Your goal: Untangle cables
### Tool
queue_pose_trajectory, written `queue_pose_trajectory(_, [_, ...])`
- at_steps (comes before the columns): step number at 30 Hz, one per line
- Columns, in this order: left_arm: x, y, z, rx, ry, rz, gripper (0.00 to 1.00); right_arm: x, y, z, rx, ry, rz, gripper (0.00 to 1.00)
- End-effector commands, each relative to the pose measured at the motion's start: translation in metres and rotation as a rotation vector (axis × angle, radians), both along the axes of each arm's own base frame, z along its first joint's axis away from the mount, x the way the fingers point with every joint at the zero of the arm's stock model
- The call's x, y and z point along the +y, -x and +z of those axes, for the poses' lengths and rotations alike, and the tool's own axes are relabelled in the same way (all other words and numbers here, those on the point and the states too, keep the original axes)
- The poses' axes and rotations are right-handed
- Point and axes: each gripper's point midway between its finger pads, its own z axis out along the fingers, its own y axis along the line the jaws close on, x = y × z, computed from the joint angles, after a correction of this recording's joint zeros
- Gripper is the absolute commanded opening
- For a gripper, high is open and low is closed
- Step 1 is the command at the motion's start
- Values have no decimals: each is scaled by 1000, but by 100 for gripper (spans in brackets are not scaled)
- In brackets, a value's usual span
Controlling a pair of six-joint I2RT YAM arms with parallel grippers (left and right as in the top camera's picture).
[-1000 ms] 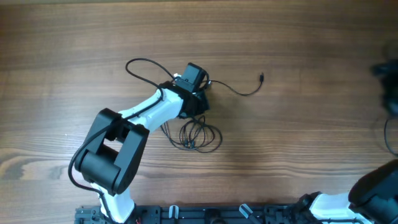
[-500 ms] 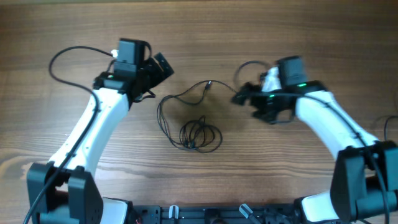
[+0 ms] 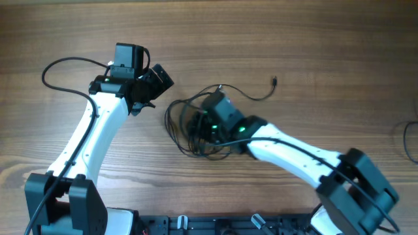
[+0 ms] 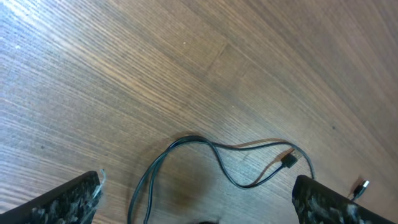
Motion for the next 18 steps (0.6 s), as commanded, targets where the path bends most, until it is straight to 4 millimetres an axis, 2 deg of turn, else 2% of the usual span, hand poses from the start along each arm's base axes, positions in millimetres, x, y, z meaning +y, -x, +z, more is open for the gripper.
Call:
queue_pose_trajectory(1, [5,8,-2,38,-13,5,100,-3,-13,-26,-25,58,-82,59])
queue_pose_trajectory(2, [5,11,-4,52,-15,4,100,-4,-12,-31,-18,68,-83,50])
queue_pose_trajectory(3, [5,14,-5,63,-16,4,100,-5,-13,-35,-14,76,-82,34])
queue_pose_trajectory(4, [6,16,-6,75,-18,4,100,-6,-14,-36,-24,84,-67,14])
queue_pose_trajectory(5, [6,19,-7,88,-20,4,100,-6,-18,-34,-58,90,-34,4])
queue_pose_trajectory(6, [7,23,-8,104,-22,4,100,-3,-25,-28,-127,92,26,4])
queue_pose_trajectory(7, [7,28,-10,126,-25,4,100,2,-36,-15,-226,97,113,4])
queue_pose_trajectory(9, [8,34,-12,151,-29,3,99,1,-57,14,-354,109,176,4])
queue_pose_trajectory(12, [9,42,-14,183,-41,-23,94,-16,-94,85,-510,64,121,4])
queue_pose_trajectory(13, [9,46,-15,197,-42,-23,83,-27,-109,117,-566,32,70,4])
queue_pose_trajectory(14, [7,48,-15,208,-32,-35,74,-38,-119,140,-606,13,31,4])
queue_pose_trajectory(15, [-7,51,-14,206,15,-118,69,-57,-131,173,-664,-13,-23,4])
queue_pose_trajectory(17, [-30,53,-9,187,97,-238,69,-74,-134,195,-700,-25,-63,5])
queue_pose_trajectory(18, [-41,53,-7,169,130,-293,69,-79,-135,197,-703,-21,-71,4])
